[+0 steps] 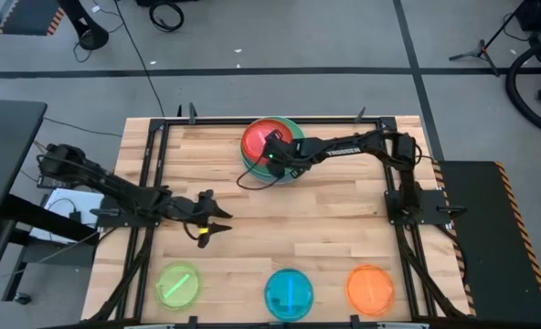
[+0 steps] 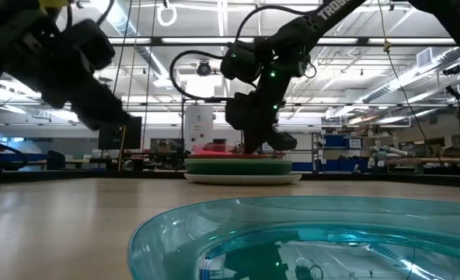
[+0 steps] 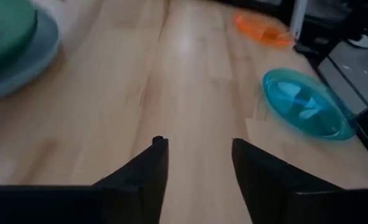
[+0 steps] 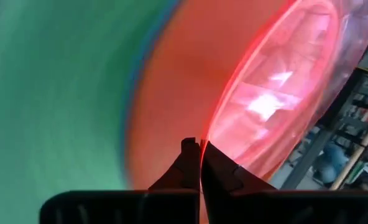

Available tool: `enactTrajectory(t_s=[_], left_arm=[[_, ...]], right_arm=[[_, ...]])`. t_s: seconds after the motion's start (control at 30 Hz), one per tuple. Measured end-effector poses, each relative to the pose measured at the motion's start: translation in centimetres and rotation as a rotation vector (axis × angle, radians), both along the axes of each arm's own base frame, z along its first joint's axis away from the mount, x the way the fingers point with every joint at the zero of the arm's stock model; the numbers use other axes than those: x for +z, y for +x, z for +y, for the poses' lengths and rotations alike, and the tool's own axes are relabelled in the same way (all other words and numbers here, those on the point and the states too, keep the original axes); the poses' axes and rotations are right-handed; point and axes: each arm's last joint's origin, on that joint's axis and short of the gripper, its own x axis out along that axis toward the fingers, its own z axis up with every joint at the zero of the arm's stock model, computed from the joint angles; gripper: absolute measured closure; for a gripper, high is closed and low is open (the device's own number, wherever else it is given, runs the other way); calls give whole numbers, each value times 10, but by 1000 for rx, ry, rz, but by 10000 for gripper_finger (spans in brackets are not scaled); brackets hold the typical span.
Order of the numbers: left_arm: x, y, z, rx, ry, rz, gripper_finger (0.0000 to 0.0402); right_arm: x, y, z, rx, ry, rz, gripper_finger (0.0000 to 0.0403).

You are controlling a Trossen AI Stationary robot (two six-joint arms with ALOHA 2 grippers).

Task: Stack plastic plates
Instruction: Stack the pink transparent plate on top of the orange plate

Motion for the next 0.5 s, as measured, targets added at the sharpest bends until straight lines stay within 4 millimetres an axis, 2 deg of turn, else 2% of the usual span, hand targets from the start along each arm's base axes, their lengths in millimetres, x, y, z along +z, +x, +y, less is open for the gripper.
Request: enactTrajectory(t_s=[0.1,0.23,0.5], left_arm=[[-11,4,-2,31,-58,54,181],[-25,8,1,113,-150,134,141],[-32,17,-4,88,-193,94,128]], right_arm=[[0,0,-6,-17,1,-28,379],[-1,1,-6,-30,31,-51,333],[4,4,11,-101,-48,-83,220]])
